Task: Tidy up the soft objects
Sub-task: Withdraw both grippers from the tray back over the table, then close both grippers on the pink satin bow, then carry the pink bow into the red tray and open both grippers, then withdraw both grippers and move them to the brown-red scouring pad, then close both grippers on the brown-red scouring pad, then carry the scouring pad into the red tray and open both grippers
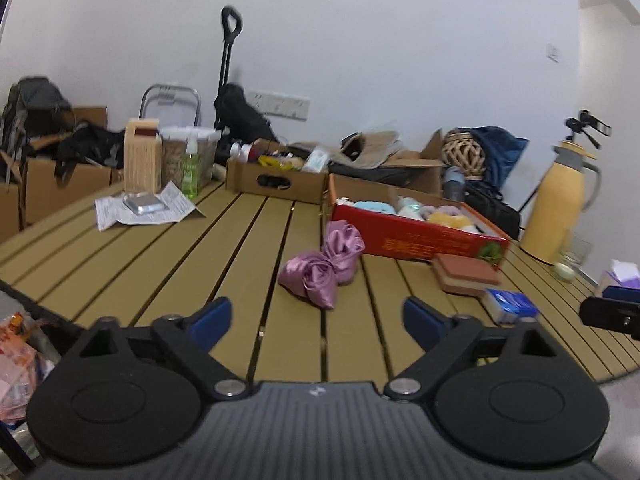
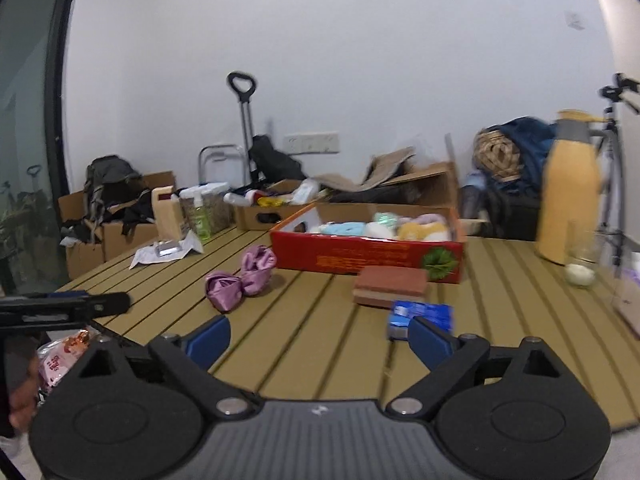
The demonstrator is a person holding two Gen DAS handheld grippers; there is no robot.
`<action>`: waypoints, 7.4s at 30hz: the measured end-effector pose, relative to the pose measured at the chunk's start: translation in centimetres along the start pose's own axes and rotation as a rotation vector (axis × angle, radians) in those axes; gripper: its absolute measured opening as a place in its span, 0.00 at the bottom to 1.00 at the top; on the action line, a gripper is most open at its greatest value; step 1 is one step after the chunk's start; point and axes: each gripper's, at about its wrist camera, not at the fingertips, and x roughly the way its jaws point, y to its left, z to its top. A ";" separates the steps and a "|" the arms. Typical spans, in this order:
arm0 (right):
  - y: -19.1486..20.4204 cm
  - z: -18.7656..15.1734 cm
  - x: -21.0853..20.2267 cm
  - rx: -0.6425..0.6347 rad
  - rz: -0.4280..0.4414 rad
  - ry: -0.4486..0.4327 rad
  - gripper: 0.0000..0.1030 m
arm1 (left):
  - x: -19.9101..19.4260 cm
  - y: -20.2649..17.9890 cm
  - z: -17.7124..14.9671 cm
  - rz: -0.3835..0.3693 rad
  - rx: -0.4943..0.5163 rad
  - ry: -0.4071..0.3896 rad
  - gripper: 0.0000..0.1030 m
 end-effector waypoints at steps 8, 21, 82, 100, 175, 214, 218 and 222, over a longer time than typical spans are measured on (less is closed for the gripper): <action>2.6 5.5 15.4 -0.064 0.134 0.097 0.81 | 10.6 2.2 2.5 -0.006 -0.084 0.080 0.82; 4.5 5.8 33.1 0.058 0.279 0.318 0.30 | 16.1 3.9 1.4 -0.157 -0.132 0.194 0.25; -16.3 13.8 25.4 0.205 -0.057 0.070 0.63 | 25.1 -10.5 15.9 -0.387 0.145 0.186 0.58; -8.7 5.4 0.8 0.064 -0.045 -0.075 0.84 | -0.7 -9.0 3.1 -0.255 0.152 0.012 0.84; -2.9 -2.7 0.9 0.250 0.075 -0.047 0.29 | -0.9 -9.5 -1.2 -0.409 -0.050 0.141 0.31; -12.0 14.2 22.7 0.369 0.113 0.047 0.26 | 27.6 -8.5 16.5 -0.431 -0.095 0.282 0.31; -12.8 14.3 28.9 0.327 0.055 0.148 0.26 | 33.8 -7.8 14.8 -0.393 -0.121 0.414 0.31; -12.9 12.7 33.2 0.304 0.000 0.249 0.22 | 36.4 -6.8 12.8 -0.381 -0.096 0.481 0.31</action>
